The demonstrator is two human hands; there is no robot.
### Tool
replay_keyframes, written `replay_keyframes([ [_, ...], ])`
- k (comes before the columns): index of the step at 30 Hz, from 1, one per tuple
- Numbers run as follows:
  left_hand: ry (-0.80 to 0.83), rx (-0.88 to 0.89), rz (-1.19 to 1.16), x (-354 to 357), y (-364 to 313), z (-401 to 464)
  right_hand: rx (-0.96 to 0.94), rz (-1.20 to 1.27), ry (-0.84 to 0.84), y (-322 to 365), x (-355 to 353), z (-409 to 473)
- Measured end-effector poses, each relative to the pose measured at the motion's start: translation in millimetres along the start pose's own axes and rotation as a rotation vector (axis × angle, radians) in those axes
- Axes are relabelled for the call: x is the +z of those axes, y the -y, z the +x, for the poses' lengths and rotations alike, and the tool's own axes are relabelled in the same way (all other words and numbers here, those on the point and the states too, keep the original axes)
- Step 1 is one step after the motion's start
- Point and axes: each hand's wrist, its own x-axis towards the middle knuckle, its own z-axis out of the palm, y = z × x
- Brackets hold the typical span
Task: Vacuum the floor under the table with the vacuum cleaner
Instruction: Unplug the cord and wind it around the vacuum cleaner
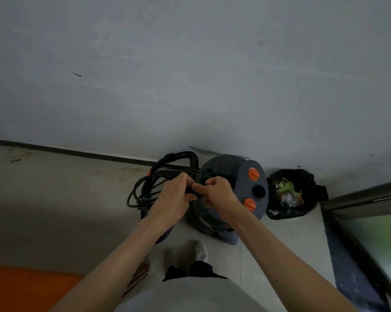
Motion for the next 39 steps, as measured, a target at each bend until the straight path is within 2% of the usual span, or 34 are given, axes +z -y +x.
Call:
replay_keyframes([
  [7, 0.059, -0.031, -0.002, 10.5, 3.0, -5.0, 0.210, 0.097, 0.103, -9.7, -9.5, 0.8],
  [14, 0.053, -0.091, -0.119, 14.8, 4.2, -2.3, 0.125, 0.094, 0.025, -17.4, -12.7, 7.0],
  [19, 0.045, -0.097, -0.162, 21.8, -1.4, 1.8, 0.123, 0.193, -0.045, -27.5, -18.6, 7.3],
  [24, 0.001, -0.094, -0.132, 29.7, -6.2, 5.0, 0.149, 0.270, -0.051, -33.4, -25.4, 8.4],
  [32, 0.040, -0.052, -0.101, 39.2, -17.0, 15.6, 0.169, 0.362, -0.103, -48.1, -40.6, 10.1],
  [36, 0.051, -0.004, -0.118, 41.5, -22.4, 23.4, 0.258, 0.614, -0.050, -57.9, -52.8, 7.1],
  [39, 0.093, 0.066, -0.132, 41.3, -31.3, 28.2, 0.322, 0.874, 0.091, -61.1, -62.9, 7.5],
])
